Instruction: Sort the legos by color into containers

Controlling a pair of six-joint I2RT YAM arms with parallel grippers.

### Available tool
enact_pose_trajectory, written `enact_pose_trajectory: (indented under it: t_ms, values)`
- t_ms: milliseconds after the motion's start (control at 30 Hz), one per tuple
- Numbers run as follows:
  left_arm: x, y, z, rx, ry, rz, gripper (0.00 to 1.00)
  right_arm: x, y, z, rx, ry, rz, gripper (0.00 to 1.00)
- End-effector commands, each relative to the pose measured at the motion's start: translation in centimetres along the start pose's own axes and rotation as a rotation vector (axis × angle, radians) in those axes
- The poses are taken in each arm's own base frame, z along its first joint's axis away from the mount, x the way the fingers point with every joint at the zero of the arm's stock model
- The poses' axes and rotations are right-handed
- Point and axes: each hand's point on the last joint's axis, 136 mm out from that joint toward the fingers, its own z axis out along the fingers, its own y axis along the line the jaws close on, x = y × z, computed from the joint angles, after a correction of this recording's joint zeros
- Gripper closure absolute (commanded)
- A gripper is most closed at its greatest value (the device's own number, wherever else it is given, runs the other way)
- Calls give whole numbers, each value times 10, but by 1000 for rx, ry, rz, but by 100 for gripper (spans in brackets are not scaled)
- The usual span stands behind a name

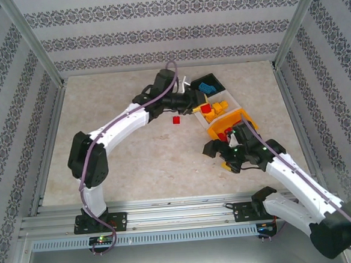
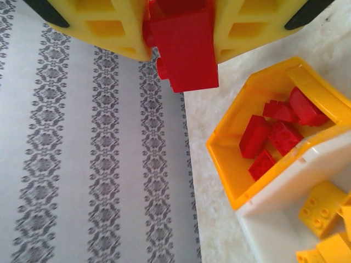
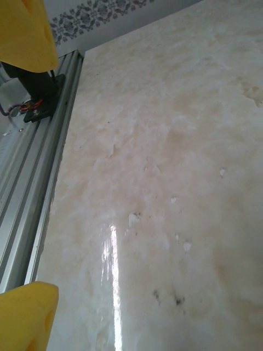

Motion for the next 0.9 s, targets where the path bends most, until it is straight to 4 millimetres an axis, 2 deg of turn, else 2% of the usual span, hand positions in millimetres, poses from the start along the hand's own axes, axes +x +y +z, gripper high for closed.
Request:
enact_pose_trajectory:
  t_ms: [0, 133, 333, 567, 867]
  values:
    - [-2, -12, 20, 12, 4, -15, 72, 8, -23, -7, 39, -8, 63, 2]
    - [0, -14, 47, 1, 37, -5, 72, 15, -39, -13, 32, -17, 105, 2]
    - [7, 2, 77, -64, 71, -17, 72, 22, -51, -12, 13, -1, 142, 2]
    - [24, 16, 106, -177, 132, 40, 72, 20, -58, -8, 31, 8, 112, 2]
    - [31, 68, 121, -399, 159, 44, 72, 8, -51, -21, 98, -50, -29, 2]
